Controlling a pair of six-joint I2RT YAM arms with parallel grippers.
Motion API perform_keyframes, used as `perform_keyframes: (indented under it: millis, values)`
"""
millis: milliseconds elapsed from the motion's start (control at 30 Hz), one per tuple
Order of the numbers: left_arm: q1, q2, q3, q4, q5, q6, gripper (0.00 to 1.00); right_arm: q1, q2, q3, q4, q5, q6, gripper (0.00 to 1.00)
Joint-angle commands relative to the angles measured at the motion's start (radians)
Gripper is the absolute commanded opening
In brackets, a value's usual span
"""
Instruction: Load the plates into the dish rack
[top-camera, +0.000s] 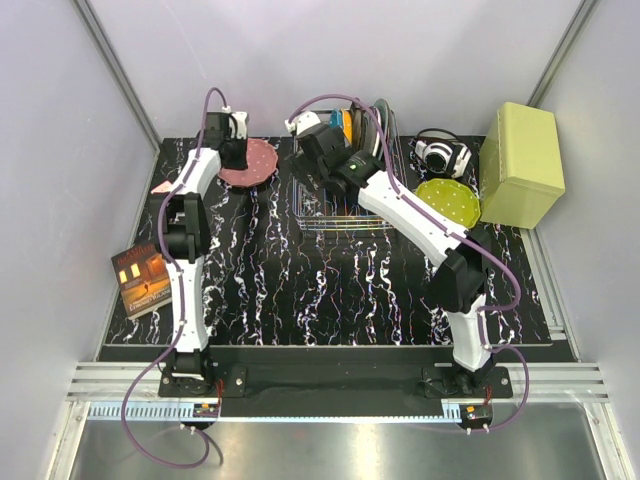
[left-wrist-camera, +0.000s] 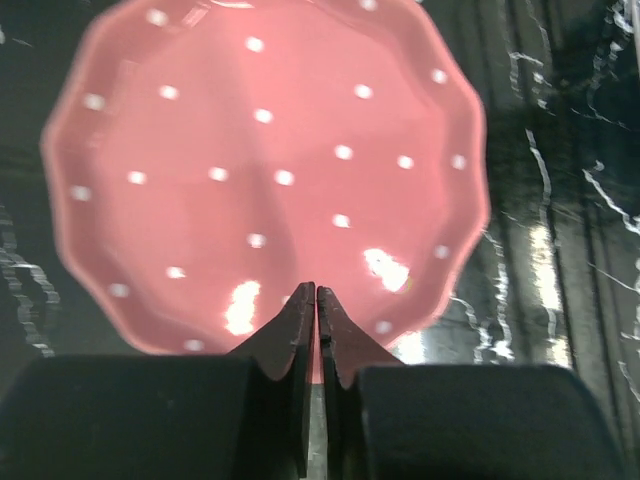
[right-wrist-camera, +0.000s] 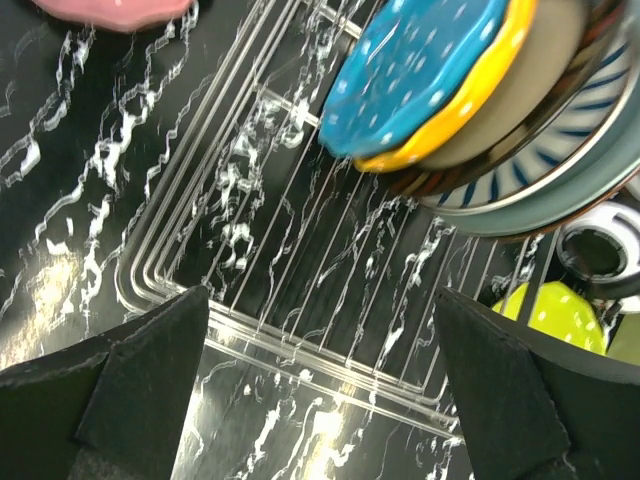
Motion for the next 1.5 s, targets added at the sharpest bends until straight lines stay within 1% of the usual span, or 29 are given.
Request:
perform_keyframes:
  millis: [0, 33, 100, 133, 167, 233, 333, 533, 567, 633, 667, 700, 733, 767, 800, 833, 900, 933, 967, 1033, 1133, 1200, 1233, 1267, 1333, 1367, 1400, 1433, 1467]
  values:
    - [-0.02, 0.014, 0.012, -0.048, -0.017, -0.039, 0.09, -0.001, -0.065, -0.013, -0.03, -0.046, 0.052, 1.0]
    - [-0.02, 0.023, 0.029, -0.109, -0.009, -0.054, 0.09, -0.002, -0.065, -0.014, -0.033, -0.048, 0.055, 1.0]
    - [-0.02, 0.034, 0.06, -0.172, 0.011, -0.065, 0.09, -0.007, -0.068, -0.016, -0.037, -0.049, 0.059, 1.0]
    - [-0.02, 0.031, 0.056, -0.209, 0.027, -0.068, 0.03, -0.008, -0.071, -0.017, -0.037, -0.051, 0.059, 1.0]
    - [-0.022, 0.026, 0.046, -0.228, 0.019, -0.068, 0.0, -0.013, -0.071, -0.019, -0.037, -0.052, 0.061, 1.0]
    - [-0.029, -0.001, 0.013, -0.259, -0.015, -0.129, 0.0, -0.019, -0.072, -0.03, -0.037, -0.054, 0.062, 1.0]
    - [-0.046, -0.029, -0.03, -0.33, -0.023, -0.152, 0.0, -0.028, -0.077, -0.05, -0.04, -0.064, 0.073, 1.0]
    - [-0.08, -0.139, -0.255, -0.392, 0.074, -0.174, 0.0, -0.039, -0.107, -0.106, -0.054, -0.095, 0.084, 1.0]
    - [-0.094, -0.191, -0.347, -0.397, 0.084, -0.177, 0.0, -0.041, -0.117, -0.131, -0.056, -0.107, 0.085, 1.0]
    - [-0.109, -0.248, -0.45, -0.398, 0.126, -0.195, 0.0, -0.048, -0.141, -0.16, -0.06, -0.117, 0.085, 1.0]
    - [-0.124, -0.3, -0.552, -0.398, 0.139, -0.209, 0.0, -0.05, -0.15, -0.192, -0.065, -0.133, 0.088, 1.0]
    - [-0.131, -0.327, -0.604, -0.397, 0.167, -0.24, 0.0, -0.051, -0.163, -0.214, -0.057, -0.146, 0.084, 1.0]
    - [-0.137, -0.35, -0.704, -0.398, 0.178, -0.261, 0.0, -0.056, -0.187, -0.238, -0.051, -0.158, 0.076, 1.0]
    - [-0.152, -0.406, -0.755, -0.394, 0.192, -0.281, 0.0, -0.057, -0.198, -0.272, -0.051, -0.164, 0.084, 1.0]
    - [-0.161, -0.44, -0.804, -0.368, 0.18, -0.313, 0.0, -0.059, -0.216, -0.287, -0.053, -0.172, 0.09, 1.0]
    - [-0.172, -0.513, -0.898, -0.351, 0.164, -0.33, 0.0, -0.062, -0.229, -0.301, -0.056, -0.184, 0.098, 1.0]
    - [-0.198, -0.577, -0.986, -0.309, 0.163, -0.388, 0.0, -0.064, -0.268, -0.333, -0.066, -0.248, 0.107, 1.0]
    - [-0.203, -0.625, -1.06, -0.297, 0.166, -0.408, 0.0, -0.065, -0.281, -0.344, -0.075, -0.285, 0.093, 1.0]
    - [-0.212, -0.65, -1.095, -0.288, 0.167, -0.428, 0.0, -0.065, -0.293, -0.361, -0.085, -0.349, 0.087, 1.0]
    - [-0.223, -0.698, -1.179, -0.259, 0.173, -0.473, 0.0, -0.065, -0.341, -0.387, -0.094, -0.373, 0.101, 1.0]
    - [-0.261, -0.724, -1.271, -0.222, 0.202, -0.508, 0.0, -0.073, -0.407, -0.458, -0.103, -0.411, 0.127, 1.0]
    - [-0.318, -0.733, -1.306, -0.182, 0.219, -0.533, 0.0, -0.103, -0.451, -0.519, -0.123, -0.495, 0.162, 1.0]
    - [-0.359, -0.749, -1.331, -0.164, 0.227, -0.54, 0.0, -0.123, -0.468, -0.54, -0.129, -0.535, 0.209, 1.0]
    - [-0.382, -0.758, -1.339, -0.133, 0.23, -0.548, 0.0, -0.149, -0.482, -0.592, -0.143, -0.607, 0.242, 1.0]
    - [-0.43, -0.808, -1.354, -0.089, 0.23, -0.57, 0.0, -0.226, -0.531, -0.66, -0.146, -0.675, 0.332, 1.0]
    - [-0.436, -0.828, -1.353, -0.07, 0.206, -0.571, 0.07, -0.252, -0.549, -0.736, -0.145, -0.734, 0.364, 1.0]
    - [-0.436, -0.85, -1.348, -0.062, 0.196, -0.576, 0.15, -0.302, -0.589, -0.781, -0.139, -0.761, 0.392, 1.0]
    - [-0.43, -0.908, -1.342, -0.05, 0.192, -0.576, 0.22, -0.324, -0.617, -0.868, -0.128, -0.807, 0.445, 1.0]
    - [-0.424, -0.945, -1.334, -0.049, 0.166, -0.558, 0.4, -0.336, -0.67, -0.911, -0.096, -0.828, 0.466, 1.0]
